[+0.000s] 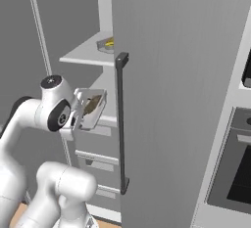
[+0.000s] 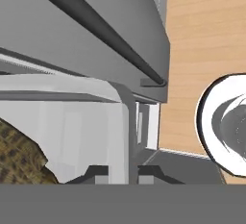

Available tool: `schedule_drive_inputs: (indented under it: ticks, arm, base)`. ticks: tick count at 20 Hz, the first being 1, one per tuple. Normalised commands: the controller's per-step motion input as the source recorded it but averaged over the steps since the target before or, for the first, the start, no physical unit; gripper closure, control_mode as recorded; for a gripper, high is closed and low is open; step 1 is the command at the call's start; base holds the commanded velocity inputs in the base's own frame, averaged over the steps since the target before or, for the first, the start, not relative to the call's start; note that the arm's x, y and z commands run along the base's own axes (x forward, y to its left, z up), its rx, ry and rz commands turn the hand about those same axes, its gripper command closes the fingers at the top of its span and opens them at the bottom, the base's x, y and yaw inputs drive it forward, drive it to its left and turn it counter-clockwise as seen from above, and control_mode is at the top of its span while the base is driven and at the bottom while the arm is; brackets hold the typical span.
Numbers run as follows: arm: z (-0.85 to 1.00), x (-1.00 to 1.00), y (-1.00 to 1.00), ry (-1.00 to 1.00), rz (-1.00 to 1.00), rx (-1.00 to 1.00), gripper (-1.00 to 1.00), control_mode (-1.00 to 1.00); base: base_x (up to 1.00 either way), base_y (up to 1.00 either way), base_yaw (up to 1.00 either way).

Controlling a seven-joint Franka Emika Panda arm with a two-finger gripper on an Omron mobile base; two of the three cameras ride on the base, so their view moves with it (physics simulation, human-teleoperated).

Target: Take the meat container that has the fish and place it on the second highest rack of the freezer. Then take the vegetable container that has the cucumber and potato and place it on the highest rack of the freezer.

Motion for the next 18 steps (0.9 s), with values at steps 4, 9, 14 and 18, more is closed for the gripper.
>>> schedule_drive_inputs:
  ticks: [4, 9, 14, 18]
  arm:
    - [-0.27, 0.72, 0.0, 0.0, 0.0, 0.0, 1.0, -1.0]
    - [-0.18, 0.71, 0.0, 0.0, 0.0, 0.03, 1.0, -1.0]
    - [-0.21, 0.67, 0.0, 0.0, 0.0, 0.04, 1.0, -1.0]
    - [-0.04, 0.66, 0.0, 0.01, 0.0, 0.02, 1.0, -1.0]
  base:
    - [0.0, 0.0, 0.0]
    - [0.0, 0.0, 0.0]
    - [0.0, 0.0, 0.0]
    - [0.0, 0.0, 0.0]
